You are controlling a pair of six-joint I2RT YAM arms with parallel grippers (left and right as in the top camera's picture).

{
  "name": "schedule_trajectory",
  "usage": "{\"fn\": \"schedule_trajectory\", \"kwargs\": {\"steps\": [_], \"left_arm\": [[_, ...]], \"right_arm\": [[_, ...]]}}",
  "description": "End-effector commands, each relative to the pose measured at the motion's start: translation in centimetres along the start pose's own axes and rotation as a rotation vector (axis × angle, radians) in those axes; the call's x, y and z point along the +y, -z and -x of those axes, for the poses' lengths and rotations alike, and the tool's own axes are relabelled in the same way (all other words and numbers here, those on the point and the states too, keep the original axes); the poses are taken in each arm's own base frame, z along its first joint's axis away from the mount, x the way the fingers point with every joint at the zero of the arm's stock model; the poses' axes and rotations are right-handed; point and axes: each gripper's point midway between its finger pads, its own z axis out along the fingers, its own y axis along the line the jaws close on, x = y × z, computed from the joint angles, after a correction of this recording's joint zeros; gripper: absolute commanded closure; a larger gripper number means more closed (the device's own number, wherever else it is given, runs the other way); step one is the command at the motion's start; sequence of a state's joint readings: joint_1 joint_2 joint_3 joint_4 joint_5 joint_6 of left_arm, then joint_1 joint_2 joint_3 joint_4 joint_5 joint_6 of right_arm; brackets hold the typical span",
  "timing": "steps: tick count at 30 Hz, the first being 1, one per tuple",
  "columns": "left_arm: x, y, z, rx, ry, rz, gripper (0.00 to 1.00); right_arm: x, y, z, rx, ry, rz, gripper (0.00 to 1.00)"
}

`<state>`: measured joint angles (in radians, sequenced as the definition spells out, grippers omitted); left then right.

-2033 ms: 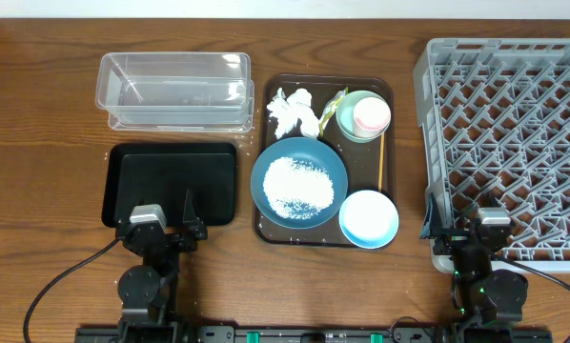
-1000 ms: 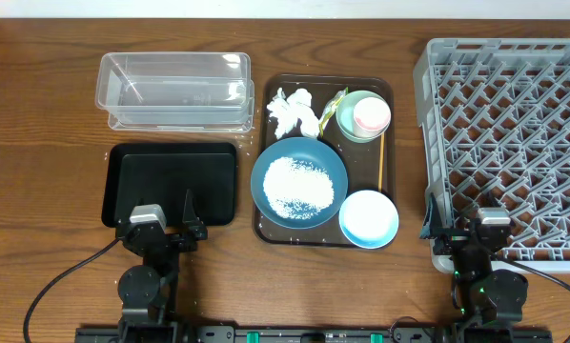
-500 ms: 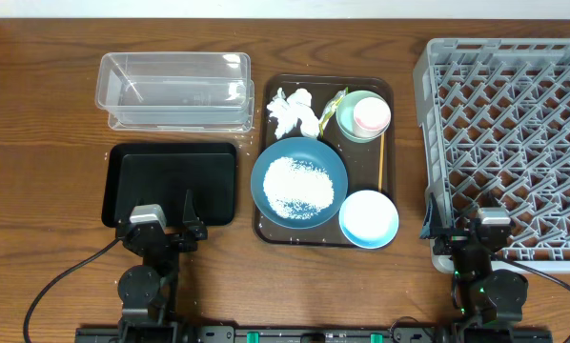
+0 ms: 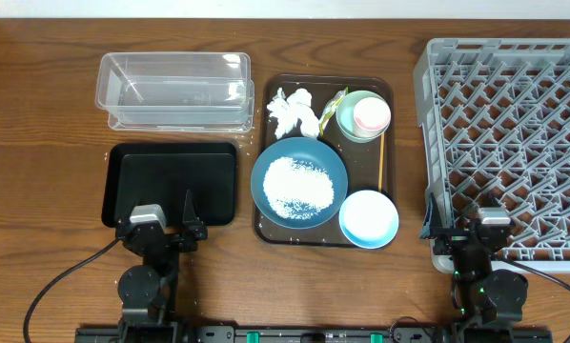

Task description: Sort waste into correct bins and load items into the dishwasher rack

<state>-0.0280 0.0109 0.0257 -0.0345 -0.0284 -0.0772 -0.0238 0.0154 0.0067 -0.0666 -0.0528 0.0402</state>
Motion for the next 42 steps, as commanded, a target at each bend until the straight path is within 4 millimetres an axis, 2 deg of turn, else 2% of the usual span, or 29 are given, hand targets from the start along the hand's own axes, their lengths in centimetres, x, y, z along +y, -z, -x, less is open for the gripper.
{"fn": "schedule_trajectory", "kwargs": {"steps": [1, 8, 10, 12, 14, 16, 19, 22, 25, 29, 33, 38, 40, 42], "left_arm": [[0.3, -0.1, -1.8, 0.051, -0.017, 0.009, 0.08], [0.3, -0.1, -1.8, 0.050, -0.017, 0.009, 0.08], [-0.1, -0.1, -0.9, 0.017, -0.004, -0.011, 0.08], [-2.4, 0.1, 0.7, -0.038, 0.100, -0.145, 0.08], [-5.0, 0.7, 1.3, -0.034, 0.179, -0.302, 0.08], [-6.7, 1.3, 1.1, -0.009, 0.203, -0.401, 0.08], [-8.4, 2.2, 2.6, -0.046, 0.227, -0.515, 0.08], [-8.6, 2.6, 4.4, -0.111, 0.265, -0.538, 0.08], [-7.8, 2.9, 6.9, -0.178, 0.324, -0.497, 0.08], [-7.9, 3.3, 9.6, -0.194, 0.325, -0.480, 0.08], [-8.9, 1.9, 10.6, -0.036, 0.314, -0.476, 0.08], [-12.7, -0.6, 9.4, 0.394, 0.263, -0.611, 0.08], [-14.3, -0.8, 9.1, 0.548, 0.290, -0.690, 0.08], [-16.7, -0.3, 9.8, 0.673, 0.364, -0.855, 0.08]], "right_arm": [[-0.1, 0.0, -0.1, 0.003, 0.011, -0.005, 0.01], [-0.1, 0.0, -0.1, 0.003, 0.011, -0.005, 0.01], [-0.1, 0.0, -0.1, 0.003, 0.011, -0.005, 0.01], [-0.1, 0.0, -0.1, 0.003, 0.011, -0.005, 0.01], [-0.1, 0.0, -0.1, 0.003, 0.011, -0.005, 0.01], [-0.1, 0.0, -0.1, 0.003, 0.011, -0.005, 0.01], [-0.1, 0.0, -0.1, 0.003, 0.012, -0.005, 0.01], [-0.1, 0.0, -0.1, 0.003, 0.011, -0.005, 0.01], [-0.1, 0.0, -0.1, 0.003, 0.011, -0.005, 0.01], [-0.1, 0.0, -0.1, 0.003, 0.011, -0.005, 0.01], [-0.1, 0.0, -0.1, 0.003, 0.011, -0.005, 0.01], [-0.1, 0.0, -0.1, 0.003, 0.011, -0.005, 0.01], [-0.1, 0.0, -0.1, 0.003, 0.011, -0.005, 0.01], [-0.1, 0.0, -0.1, 0.003, 0.012, -0.005, 0.01]]}}
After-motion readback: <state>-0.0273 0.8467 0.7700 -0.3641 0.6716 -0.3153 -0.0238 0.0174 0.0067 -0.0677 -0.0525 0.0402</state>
